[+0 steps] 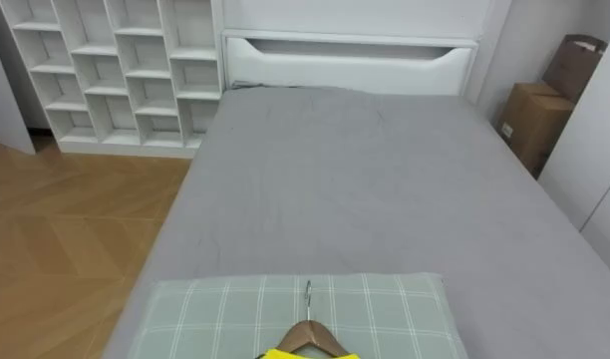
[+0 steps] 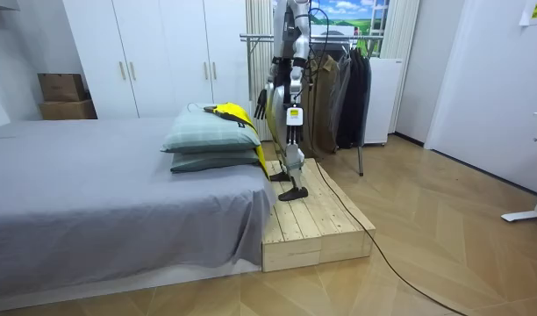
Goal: Hang clothes
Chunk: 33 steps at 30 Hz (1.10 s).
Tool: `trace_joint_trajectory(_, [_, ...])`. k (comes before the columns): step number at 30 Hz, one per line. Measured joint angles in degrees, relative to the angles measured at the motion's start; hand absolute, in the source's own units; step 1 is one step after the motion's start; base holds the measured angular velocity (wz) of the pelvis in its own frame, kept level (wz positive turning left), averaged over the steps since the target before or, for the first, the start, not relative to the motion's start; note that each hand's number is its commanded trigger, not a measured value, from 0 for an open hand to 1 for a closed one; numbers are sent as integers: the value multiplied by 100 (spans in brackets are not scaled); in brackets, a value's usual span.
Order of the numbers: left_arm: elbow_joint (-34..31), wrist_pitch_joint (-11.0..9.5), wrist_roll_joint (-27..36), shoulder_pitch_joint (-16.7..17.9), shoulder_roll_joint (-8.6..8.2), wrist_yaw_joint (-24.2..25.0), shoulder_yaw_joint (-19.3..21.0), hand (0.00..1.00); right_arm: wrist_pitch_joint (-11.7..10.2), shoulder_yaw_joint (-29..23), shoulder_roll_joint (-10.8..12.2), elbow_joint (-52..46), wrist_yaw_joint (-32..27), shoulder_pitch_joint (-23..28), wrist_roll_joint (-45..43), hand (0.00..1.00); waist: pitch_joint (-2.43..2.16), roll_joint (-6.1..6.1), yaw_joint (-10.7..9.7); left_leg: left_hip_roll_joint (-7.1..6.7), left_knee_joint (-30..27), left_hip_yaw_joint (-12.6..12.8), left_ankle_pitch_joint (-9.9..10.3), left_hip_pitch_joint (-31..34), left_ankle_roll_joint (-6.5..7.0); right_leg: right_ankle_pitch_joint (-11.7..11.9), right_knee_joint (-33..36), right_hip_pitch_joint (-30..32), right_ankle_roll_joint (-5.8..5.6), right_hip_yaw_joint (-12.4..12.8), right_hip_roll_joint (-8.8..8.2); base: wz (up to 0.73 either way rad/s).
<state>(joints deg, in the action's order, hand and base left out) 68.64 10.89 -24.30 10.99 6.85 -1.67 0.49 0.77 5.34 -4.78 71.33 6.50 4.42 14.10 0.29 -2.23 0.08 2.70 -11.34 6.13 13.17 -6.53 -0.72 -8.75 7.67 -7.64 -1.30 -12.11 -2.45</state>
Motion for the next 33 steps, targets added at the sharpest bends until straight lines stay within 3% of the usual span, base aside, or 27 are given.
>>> trace_joint_trajectory(13, [-6,6,-2,-17,-62,-65,51,0,0,-4,-4,-12,68,-4,-81,0,-21,15,-1,-7,2,-1,1,-11,2,-3,-1,-9,-4,107,10,0])
trace_joint_trajectory(33, [-6,5,-2,-16,-65,-65,54,0,0,-31,-4,-12,80,-2,-104,0,-16,6,-1,-14,2,-12,4,-16,8,-5,-2,-22,-6,121,8,0])
